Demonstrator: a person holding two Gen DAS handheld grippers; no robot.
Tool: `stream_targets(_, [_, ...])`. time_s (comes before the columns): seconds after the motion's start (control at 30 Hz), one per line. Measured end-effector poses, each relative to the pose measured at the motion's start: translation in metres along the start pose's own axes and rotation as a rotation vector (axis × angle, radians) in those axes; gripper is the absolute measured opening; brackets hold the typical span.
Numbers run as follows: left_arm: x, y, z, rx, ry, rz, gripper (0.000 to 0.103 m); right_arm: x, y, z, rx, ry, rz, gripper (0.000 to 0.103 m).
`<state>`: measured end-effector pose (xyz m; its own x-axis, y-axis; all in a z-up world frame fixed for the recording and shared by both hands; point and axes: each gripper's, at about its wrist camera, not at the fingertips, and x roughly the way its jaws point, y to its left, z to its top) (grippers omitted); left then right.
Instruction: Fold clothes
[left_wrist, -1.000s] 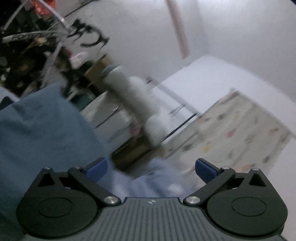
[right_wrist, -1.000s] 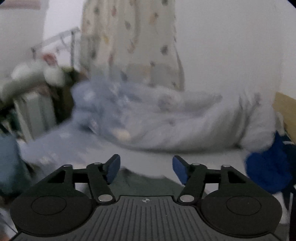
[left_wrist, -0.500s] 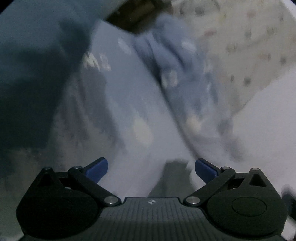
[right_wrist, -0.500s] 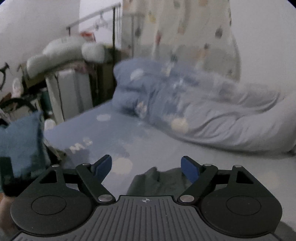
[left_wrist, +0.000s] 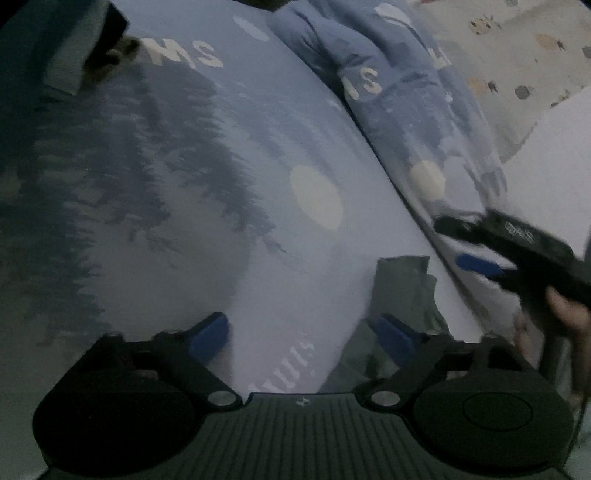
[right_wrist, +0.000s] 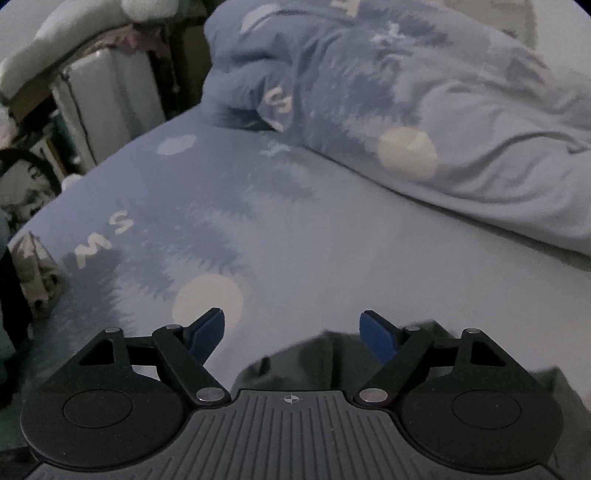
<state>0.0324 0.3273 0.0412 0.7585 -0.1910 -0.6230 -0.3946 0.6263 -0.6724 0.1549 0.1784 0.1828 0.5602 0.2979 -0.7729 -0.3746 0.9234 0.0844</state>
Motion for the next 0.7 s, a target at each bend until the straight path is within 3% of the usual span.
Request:
stream_targets(0.07, [0.002, -0.002, -0.003, 0.013, 0.015, -0.002, 0.072, 0.007, 0.005, 0.004, -0.044, 0.012, -0.004, 0.078])
stream_targets(0.2, [0.003, -0.004, -0.007, 0.027, 0.045, -0.006, 0.059, 0.000, -0.006, 0.021, -0.041, -0.031, -0.005, 0.077])
stream_targets(0.43, [0.000, -0.003, -0.010, 0.024, 0.051, 0.002, 0.058, 0.005, -0.064, 0.012, 0.023, -0.010, -0.141, 0.077])
stream_targets(0.53, [0.000, -0.001, -0.009, 0.012, 0.044, 0.010, 0.058, 0.010, -0.090, 0.003, 0.060, -0.007, -0.109, 0.077])
stream_targets(0.7, [0.002, -0.007, -0.008, 0.024, 0.036, 0.021, 0.058, 0.032, -0.100, -0.009, -0.008, 0.059, -0.088, 0.075])
